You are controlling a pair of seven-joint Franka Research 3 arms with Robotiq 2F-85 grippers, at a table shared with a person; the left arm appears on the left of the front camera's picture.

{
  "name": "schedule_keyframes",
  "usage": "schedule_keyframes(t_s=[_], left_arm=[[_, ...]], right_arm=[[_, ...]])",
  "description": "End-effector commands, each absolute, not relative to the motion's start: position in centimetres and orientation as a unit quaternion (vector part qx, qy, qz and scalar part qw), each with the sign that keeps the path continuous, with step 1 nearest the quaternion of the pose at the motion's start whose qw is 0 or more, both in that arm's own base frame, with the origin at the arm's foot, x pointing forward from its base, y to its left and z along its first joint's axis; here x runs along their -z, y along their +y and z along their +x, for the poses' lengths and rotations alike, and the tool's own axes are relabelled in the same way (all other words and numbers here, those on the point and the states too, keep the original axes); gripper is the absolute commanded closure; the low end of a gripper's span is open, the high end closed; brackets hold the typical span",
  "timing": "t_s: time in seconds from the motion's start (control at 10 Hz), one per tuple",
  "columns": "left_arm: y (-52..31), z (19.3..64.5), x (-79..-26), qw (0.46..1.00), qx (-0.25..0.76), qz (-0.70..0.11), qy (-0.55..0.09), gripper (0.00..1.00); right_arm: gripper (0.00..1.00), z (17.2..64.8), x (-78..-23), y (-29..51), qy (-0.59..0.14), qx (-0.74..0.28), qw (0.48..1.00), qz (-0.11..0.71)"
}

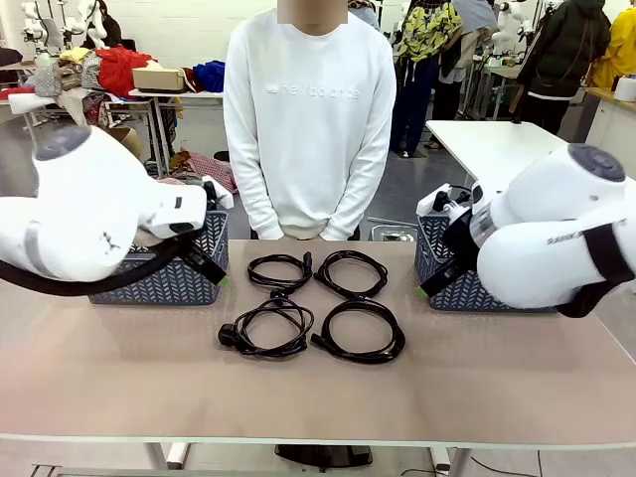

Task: Organize the cables according to human instructions.
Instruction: Pick up a bundle of cables and place it in the basket indicated by the human.

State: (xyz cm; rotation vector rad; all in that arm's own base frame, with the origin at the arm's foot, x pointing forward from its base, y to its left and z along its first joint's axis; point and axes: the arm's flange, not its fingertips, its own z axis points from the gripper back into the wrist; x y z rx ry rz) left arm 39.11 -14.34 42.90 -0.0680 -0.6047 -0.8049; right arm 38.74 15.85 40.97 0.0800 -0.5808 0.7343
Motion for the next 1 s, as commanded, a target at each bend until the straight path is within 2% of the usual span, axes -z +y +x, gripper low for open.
schedule_keyframes(t_s=[0.0,0.6,0.9], left_arm=[[-11.3,37.6,-44.2,0.863,0.413,-0.052,-0.285,0.0],[-6.0,36.1,-48.1,0.82,0.445,-0.133,-0.334,0.0],[-4.7,36.3,-49.0,0.821,0.445,-0.145,-0.327,0.0]], right_arm=[[0.0,38.2,-42.6,13.3,-0.275,-0.388,0.877,0.071],[0.0,35.8,-47.3,7.7,-0.318,-0.419,0.836,0.156],[0.0,35.6,-48.0,6.3,-0.326,-0.43,0.822,0.184]])
